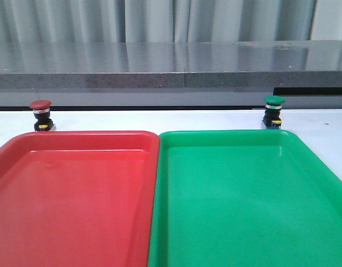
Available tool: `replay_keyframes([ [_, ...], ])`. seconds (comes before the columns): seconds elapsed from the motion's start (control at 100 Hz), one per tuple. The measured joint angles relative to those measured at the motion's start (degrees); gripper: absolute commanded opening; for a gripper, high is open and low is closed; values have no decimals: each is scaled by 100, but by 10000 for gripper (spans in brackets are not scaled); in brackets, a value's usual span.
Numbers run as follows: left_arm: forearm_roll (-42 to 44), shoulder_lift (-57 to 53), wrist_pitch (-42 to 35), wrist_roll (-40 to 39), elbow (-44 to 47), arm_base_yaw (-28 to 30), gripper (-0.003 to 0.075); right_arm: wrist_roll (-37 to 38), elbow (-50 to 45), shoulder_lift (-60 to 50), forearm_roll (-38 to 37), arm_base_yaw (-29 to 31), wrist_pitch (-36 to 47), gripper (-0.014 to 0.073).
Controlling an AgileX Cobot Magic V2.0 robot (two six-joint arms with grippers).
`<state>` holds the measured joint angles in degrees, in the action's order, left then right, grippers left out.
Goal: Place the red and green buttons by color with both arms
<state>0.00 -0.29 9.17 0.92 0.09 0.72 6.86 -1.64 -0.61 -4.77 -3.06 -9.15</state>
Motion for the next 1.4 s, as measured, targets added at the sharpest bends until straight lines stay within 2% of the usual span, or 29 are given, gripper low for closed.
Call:
replay_keyframes([
  [0.53,0,0,0,0,-36,0,-19,0,0,0,0,0,0,-60],
  [0.7,-198,134,34,0,-501,0,-19,0,0,0,0,0,0,-60],
  [0.89,-281,1189,131,0,-1442,0,-19,0,0,0,0,0,0,-60],
  [1.22,-294,3717,1439,0,-3674,0,-19,0,0,0,0,0,0,-60],
  [1.4,-294,5153,1689,0,-4625,0,-19,0,0,0,0,0,0,-60],
])
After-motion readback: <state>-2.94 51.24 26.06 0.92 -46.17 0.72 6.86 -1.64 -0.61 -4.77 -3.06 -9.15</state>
